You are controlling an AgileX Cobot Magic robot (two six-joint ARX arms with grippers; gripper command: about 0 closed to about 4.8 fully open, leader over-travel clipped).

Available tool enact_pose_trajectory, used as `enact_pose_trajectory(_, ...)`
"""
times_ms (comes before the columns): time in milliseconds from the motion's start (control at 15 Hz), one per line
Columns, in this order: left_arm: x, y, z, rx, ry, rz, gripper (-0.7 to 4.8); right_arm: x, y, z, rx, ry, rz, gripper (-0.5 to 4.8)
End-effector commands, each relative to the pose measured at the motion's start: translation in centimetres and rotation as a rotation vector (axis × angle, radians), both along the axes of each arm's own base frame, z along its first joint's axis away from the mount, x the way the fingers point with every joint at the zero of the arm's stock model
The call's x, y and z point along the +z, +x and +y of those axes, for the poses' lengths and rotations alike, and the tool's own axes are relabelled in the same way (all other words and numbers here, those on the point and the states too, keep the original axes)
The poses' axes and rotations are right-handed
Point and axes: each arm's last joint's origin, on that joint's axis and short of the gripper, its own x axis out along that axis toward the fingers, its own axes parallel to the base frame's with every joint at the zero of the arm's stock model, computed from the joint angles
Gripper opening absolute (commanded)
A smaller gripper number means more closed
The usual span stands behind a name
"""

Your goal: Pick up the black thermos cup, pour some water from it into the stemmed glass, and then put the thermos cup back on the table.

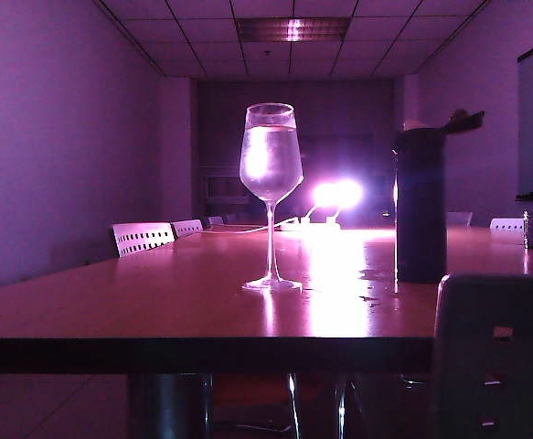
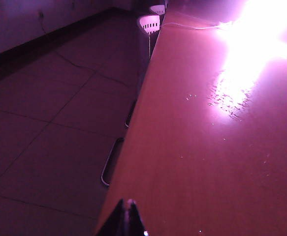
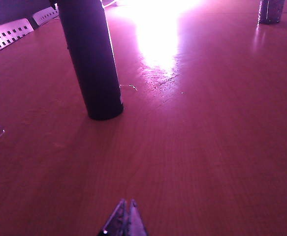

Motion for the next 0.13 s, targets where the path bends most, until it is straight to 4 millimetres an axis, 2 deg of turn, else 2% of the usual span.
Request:
enact_pose_trajectory(67, 0.02, 0.01, 0.00, 0.002, 0.005, -0.005, -0.05, 0.07, 0.03, -0.01, -0.001, -0.004, -0.016, -0.06)
enact_pose_trajectory(133, 0.02, 0.01, 0.00, 0.003, 0.005, -0.005, -0.05, 0.07, 0.03, -0.01, -0.001, -0.004, -0.016, -0.06)
